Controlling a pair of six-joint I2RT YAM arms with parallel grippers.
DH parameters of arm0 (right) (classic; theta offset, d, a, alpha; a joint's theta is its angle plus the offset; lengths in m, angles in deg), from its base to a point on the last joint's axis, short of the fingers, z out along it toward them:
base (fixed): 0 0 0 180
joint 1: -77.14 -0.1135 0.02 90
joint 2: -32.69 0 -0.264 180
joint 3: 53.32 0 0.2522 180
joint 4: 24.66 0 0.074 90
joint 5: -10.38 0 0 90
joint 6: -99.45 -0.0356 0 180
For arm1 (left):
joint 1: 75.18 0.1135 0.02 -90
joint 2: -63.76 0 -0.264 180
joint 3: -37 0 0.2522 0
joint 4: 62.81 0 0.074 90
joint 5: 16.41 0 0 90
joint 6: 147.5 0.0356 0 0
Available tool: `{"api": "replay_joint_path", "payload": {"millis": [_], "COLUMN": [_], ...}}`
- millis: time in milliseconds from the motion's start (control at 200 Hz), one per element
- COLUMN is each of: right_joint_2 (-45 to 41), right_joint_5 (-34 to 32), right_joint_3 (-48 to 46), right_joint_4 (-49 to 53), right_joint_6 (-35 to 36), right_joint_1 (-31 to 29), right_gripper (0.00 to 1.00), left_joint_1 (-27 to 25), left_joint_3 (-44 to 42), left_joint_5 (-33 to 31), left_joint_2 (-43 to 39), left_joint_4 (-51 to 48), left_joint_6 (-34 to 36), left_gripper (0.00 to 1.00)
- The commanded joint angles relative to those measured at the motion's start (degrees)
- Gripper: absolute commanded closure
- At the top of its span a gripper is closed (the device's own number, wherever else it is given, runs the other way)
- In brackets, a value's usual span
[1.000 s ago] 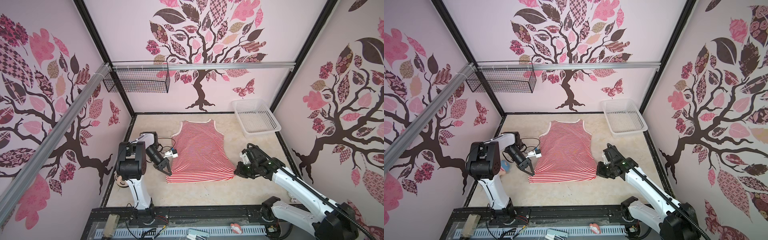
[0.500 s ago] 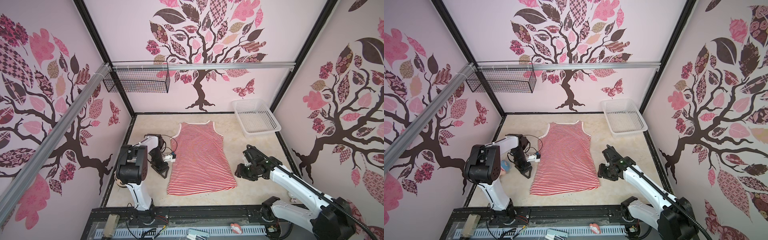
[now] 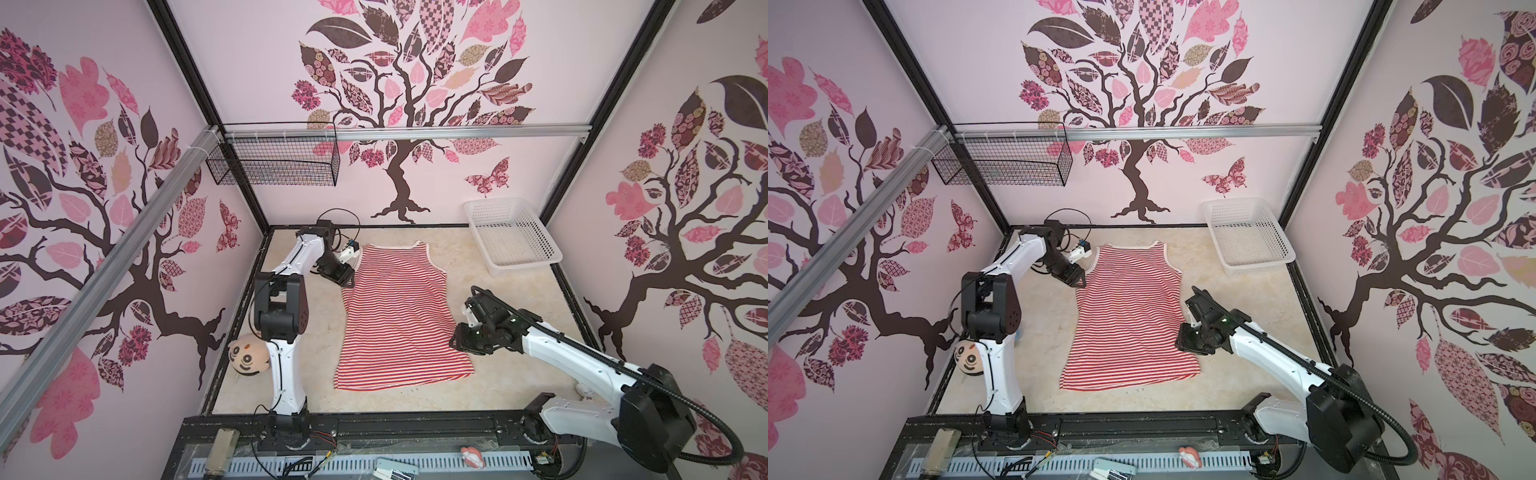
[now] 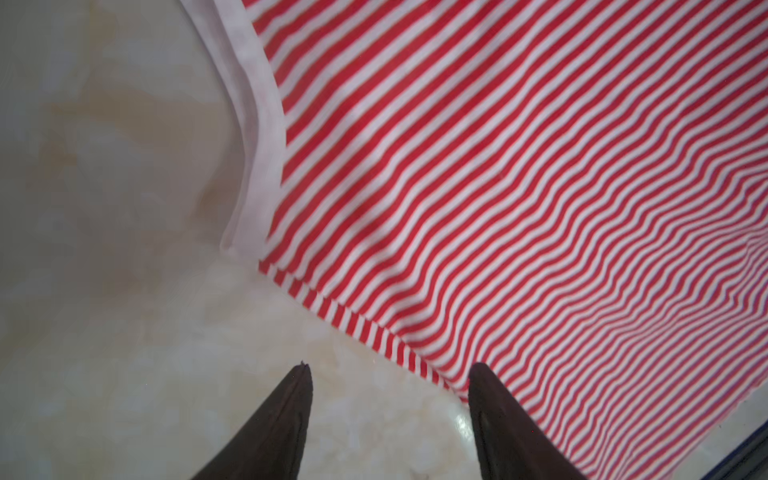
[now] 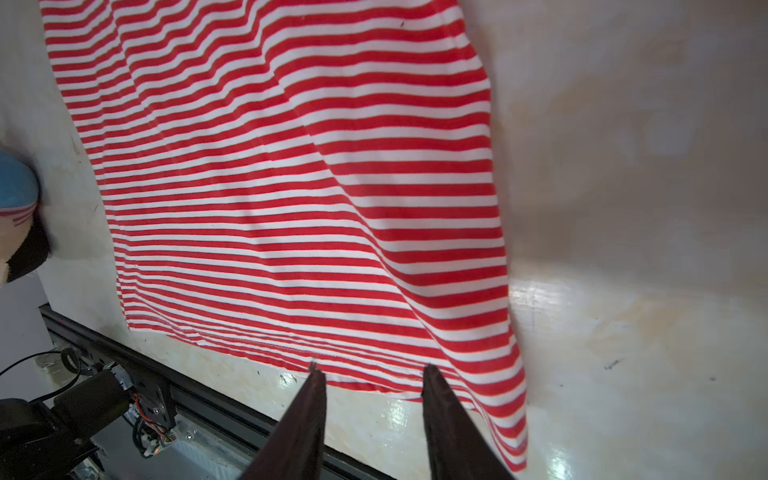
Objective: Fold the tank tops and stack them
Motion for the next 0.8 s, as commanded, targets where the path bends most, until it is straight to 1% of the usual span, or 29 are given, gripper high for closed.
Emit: {"api": "replay_joint_path", "payload": {"millis": [0,55,120,225,310,465,575,675,781,796], "right_joint_2": [2.03,3.74,5.85,8.5,10.96,15.74,19.01,20.76,22.28,22.51], "right_joint_5": [1.52,1.8,2.59,3.21,2.17,-1.39,-4.6,-6.14,-8.01,-8.26], "right_joint_3": [1.91,1.84,1.17,-0.7,-1.0,0.46,2.41,4.27,6.34,6.7], "right_joint_4": [-3.28,-4.12,-5.61,-8.7,-8.59,-5.5,-3.21,-2.2,-0.65,-0.42], "right_joint_6": [-2.0,-2.31,-2.82,-3.87,-3.92,-3.22,-2.47,-1.73,0.12,0.5], "right_joint_1": [-2.68,-4.15,-5.25,-5.94,-5.95,-5.9,-5.73,-5.06,-2.49,-1.93], "right_gripper": [0.56,0.53,0.5,0.5,0.5,0.47,0.46,0.45,0.45,0.45], "left_joint_1": [-0.66,-0.68,-0.74,-0.89,-1.12,-1.29,-1.27,-1.2,-0.89,-0.86], "left_joint_3": [8.63,11.86,13.59,13.69,14.01,13.2,10.07,6.35,3.09,1.3], "left_joint_5": [2.24,2.13,2.04,2.84,1.05,-6.95,-12.64,-16.31,-20.33,-20.95], "left_joint_2": [5.97,8.65,10.5,11.72,13.16,15.04,15.1,14.04,11.75,11.46], "left_joint_4": [-1.46,-1.91,-1.17,0.97,0.9,-1.08,-0.65,1.41,3.97,4.13], "left_joint_6": [-3.41,-3.76,-3.97,-4.05,-4.32,-2.6,-0.49,-0.12,-0.98,-1.05], "left_gripper": [0.36,0.36,0.36,0.35,0.35,0.35,0.35,0.36,0.36,0.36]}}
